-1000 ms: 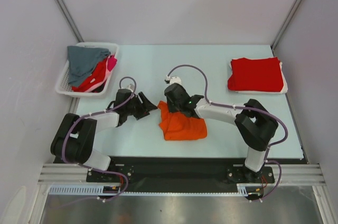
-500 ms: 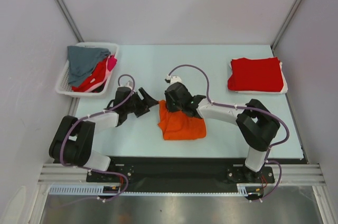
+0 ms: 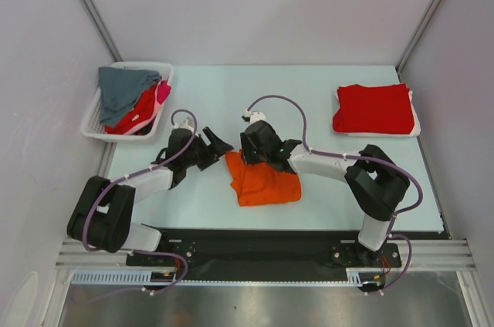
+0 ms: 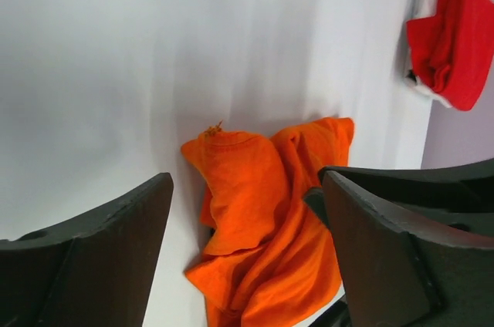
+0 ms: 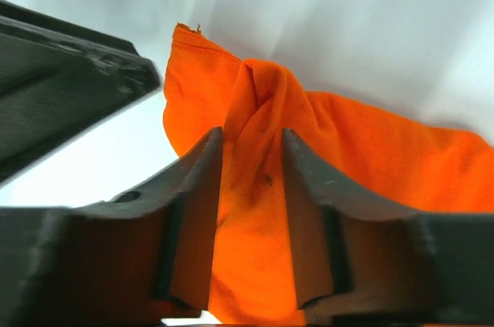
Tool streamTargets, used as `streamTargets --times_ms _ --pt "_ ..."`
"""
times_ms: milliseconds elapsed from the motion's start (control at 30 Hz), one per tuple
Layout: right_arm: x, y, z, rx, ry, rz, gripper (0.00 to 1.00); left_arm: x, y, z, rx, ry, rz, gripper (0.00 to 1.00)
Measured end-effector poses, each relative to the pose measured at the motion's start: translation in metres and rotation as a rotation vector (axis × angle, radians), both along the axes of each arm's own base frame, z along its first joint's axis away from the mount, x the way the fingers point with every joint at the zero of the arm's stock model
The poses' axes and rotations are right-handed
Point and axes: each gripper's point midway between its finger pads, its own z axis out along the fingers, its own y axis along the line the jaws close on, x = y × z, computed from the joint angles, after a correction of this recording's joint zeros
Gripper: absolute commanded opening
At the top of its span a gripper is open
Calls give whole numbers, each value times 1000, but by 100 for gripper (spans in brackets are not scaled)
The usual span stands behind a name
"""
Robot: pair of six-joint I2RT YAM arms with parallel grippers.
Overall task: Fold and stack the t-shirts
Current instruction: Flatten the tshirt out
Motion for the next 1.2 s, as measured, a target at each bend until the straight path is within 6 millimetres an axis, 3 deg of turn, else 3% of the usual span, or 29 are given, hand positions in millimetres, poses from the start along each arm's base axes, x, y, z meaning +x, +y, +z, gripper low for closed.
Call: streamTargets --times_ms 100,200,267,300,333,433,500,700,733,767,833,933,1033,1200 --pt "1 -1 0 2 1 -4 22 -3 -7 -17 8 43 -17 75" --pt "2 -2 0 3 1 -9 19 -5 -11 -34 24 91 -28 73" --pt "3 -2 0 3 2 -11 27 -6 -11 -42 33 112 -28 69" --pt "3 -3 0 4 2 -13 39 -6 -11 -43 30 117 -23 66" --pt "3 -2 0 7 4 -16 43 -4 -11 -43 30 112 -22 63" --pt "4 -3 1 11 5 -10 49 -1 -13 -42 22 103 -16 42" --pt "4 -1 1 17 7 -4 48 1 -14 -41 16 98 -13 37" --pt "8 -2 -12 -3 30 -19 15 10 -22 -42 -6 77 -17 15" --pt "7 -3 -14 -6 34 -21 8 12 -23 -42 -9 71 -20 1" --pt "7 -5 -15 -5 32 -27 2 12 -25 -42 -16 70 -20 0" --pt "8 -9 -13 -4 22 -39 0 14 -29 -38 -26 49 -28 0" --pt "9 -24 -5 1 5 -73 0 18 -31 -31 -43 19 -26 0" --pt "14 -47 19 41 -26 -130 0 19 -27 -23 -36 1 -9 0" --pt "37 -119 79 164 -117 -310 0 26 -8 8 -3 -66 49 0"
